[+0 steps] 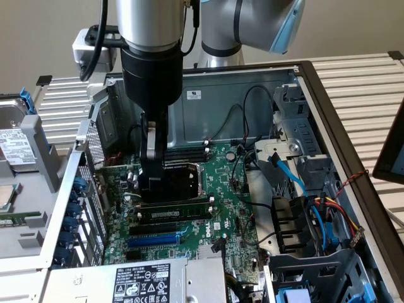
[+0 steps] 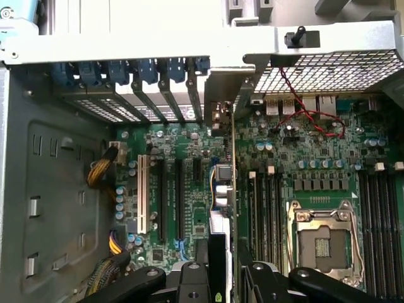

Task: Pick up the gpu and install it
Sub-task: 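Insert the gpu into the slot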

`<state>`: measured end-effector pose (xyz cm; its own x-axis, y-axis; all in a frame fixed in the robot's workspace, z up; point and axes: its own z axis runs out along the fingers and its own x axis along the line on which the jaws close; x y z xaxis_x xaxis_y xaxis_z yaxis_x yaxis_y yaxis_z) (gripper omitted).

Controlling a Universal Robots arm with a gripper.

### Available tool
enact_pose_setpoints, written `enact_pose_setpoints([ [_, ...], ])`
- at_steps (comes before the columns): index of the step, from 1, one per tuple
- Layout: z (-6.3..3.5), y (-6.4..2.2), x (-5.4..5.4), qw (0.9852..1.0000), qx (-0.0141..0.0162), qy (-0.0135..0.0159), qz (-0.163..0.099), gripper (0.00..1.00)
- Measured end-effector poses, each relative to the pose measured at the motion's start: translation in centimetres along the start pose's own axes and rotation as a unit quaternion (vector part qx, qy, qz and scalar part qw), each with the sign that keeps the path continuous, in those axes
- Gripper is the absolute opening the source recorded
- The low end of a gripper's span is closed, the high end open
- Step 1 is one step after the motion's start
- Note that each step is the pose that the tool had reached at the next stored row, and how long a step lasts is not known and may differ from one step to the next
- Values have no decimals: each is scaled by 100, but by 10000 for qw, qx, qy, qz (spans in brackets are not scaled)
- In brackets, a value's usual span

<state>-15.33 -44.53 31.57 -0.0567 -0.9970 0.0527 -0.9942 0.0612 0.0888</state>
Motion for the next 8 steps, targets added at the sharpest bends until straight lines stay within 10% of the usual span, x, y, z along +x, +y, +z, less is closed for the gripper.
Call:
enact_pose_setpoints([
  [4,1,2,0,10000,3,-20,-2,27],
  [8,24,5,-1,9999,-5,-145,-13,27],
])
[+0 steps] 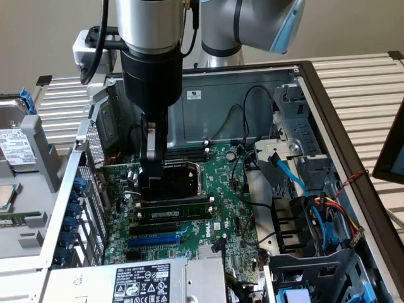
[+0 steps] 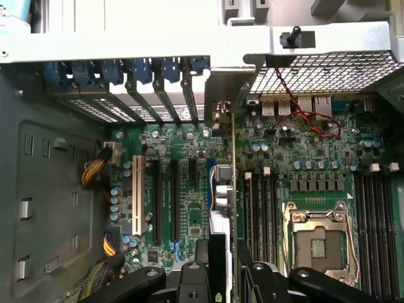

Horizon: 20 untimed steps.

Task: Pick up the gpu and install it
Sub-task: 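Insert the gpu into the slot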

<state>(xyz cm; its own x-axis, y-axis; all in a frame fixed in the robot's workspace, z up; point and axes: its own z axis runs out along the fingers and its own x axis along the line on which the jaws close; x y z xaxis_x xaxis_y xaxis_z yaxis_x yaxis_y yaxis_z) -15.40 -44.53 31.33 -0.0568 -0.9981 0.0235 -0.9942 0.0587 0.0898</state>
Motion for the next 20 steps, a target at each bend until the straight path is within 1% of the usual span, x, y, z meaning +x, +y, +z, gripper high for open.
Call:
enact_pose_setpoints([
  [4,21,3,0,10000,-7,-1,-1,27],
  [8,88,33,1,10000,-7,-1,0,27],
  [11,93,35,1,10000,-9,1,-1,27],
  [16,172,31,9,10000,-8,0,0,27],
  [20,219,25,41,10000,-7,0,0,27],
])
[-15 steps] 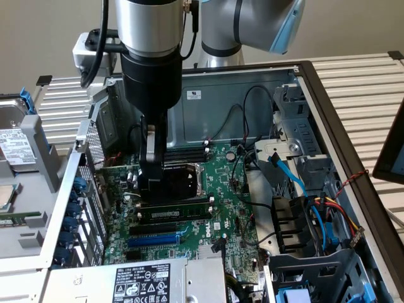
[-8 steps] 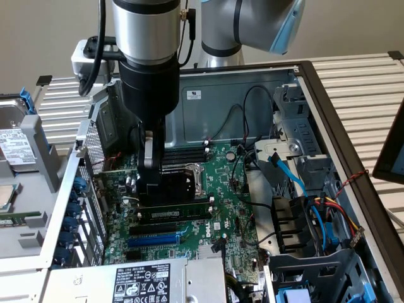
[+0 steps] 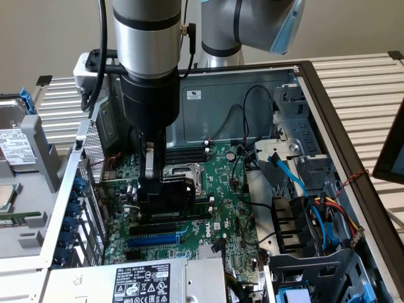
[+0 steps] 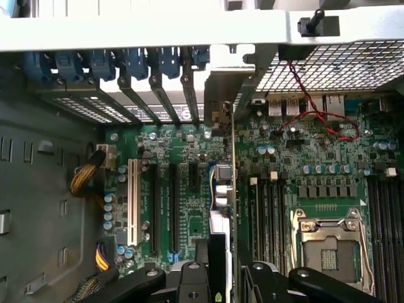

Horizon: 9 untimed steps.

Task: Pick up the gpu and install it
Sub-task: 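Insert the gpu into the slot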

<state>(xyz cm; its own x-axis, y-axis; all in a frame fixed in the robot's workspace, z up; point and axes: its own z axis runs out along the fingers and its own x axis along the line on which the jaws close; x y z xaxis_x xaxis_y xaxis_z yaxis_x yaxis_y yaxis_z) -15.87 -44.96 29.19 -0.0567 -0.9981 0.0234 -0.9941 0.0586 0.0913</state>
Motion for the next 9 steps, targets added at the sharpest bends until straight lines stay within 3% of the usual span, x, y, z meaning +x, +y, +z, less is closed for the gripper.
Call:
enact_pose_setpoints([
  [9,120,-15,66,10000,0,0,0,27],
])
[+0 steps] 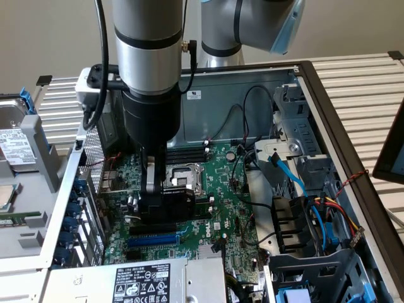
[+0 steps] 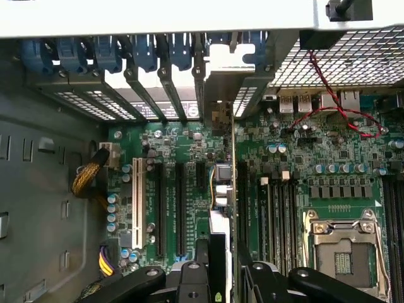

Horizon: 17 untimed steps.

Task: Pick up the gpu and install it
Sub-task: 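Insert the gpu into the slot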

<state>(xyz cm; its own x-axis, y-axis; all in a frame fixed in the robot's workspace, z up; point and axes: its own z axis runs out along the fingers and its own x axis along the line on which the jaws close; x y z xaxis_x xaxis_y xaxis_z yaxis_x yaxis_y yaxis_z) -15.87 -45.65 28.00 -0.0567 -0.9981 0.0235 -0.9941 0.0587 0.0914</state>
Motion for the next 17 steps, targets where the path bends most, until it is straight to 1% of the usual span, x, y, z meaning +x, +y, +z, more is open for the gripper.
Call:
enact_pose_setpoints([
  [5,91,-8,2,10000,0,0,0,27],
  [8,128,-4,8,10000,0,0,0,27],
  [17,146,35,15,10000,0,-1,0,27],
])
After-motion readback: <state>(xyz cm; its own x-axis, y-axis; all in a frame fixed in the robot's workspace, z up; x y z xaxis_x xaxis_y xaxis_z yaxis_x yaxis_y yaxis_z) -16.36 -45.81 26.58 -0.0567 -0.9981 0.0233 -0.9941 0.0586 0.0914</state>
